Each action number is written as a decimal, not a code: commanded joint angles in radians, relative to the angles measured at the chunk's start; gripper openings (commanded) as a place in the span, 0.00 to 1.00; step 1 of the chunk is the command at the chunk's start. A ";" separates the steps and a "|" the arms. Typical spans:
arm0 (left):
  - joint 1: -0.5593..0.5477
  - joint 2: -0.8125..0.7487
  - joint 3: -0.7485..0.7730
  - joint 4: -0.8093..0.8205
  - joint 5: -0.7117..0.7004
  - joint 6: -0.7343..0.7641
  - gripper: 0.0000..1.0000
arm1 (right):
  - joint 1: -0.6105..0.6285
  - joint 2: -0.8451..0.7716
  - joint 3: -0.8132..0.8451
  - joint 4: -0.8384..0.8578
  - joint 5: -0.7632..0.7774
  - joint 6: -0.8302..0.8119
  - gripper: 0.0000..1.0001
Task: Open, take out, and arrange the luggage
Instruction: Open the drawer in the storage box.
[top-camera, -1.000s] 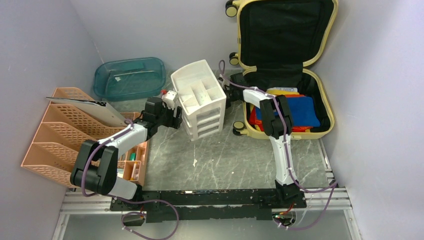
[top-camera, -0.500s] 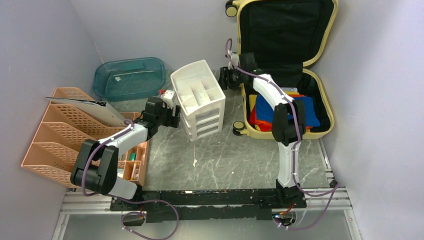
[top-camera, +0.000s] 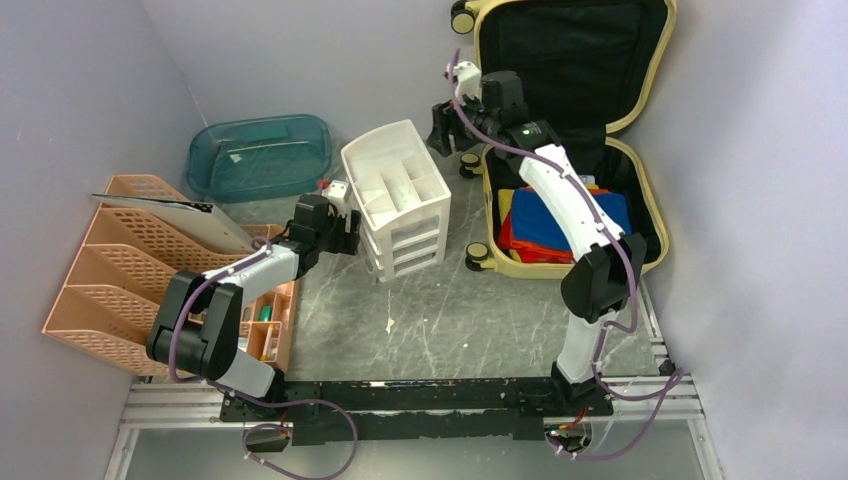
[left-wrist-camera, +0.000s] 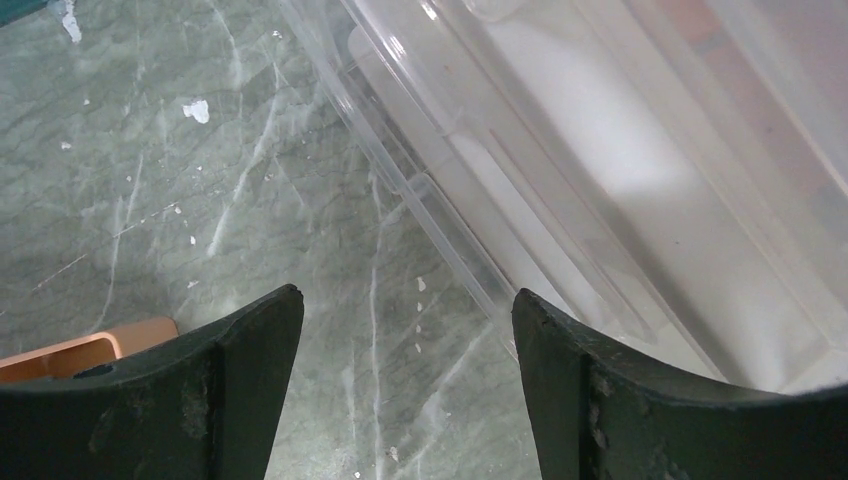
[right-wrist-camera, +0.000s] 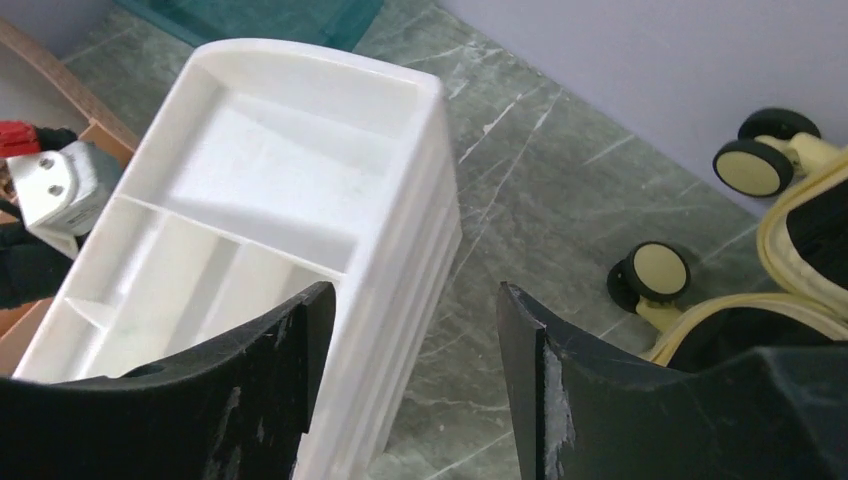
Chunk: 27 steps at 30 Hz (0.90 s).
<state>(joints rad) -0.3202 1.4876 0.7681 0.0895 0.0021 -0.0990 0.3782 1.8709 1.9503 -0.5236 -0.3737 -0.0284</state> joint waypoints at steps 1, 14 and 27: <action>-0.002 0.010 0.031 -0.006 -0.063 -0.003 0.81 | 0.078 -0.060 -0.012 -0.024 0.159 -0.091 0.66; -0.002 -0.020 0.042 -0.087 -0.062 0.063 0.80 | 0.154 -0.002 -0.003 -0.072 0.422 -0.172 0.65; -0.002 -0.121 -0.011 -0.218 -0.011 0.150 0.81 | 0.156 0.006 -0.020 -0.068 0.442 -0.174 0.63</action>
<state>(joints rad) -0.3225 1.4223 0.7750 -0.0643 -0.0193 -0.0006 0.5442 1.8683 1.9396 -0.5892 0.0040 -0.1799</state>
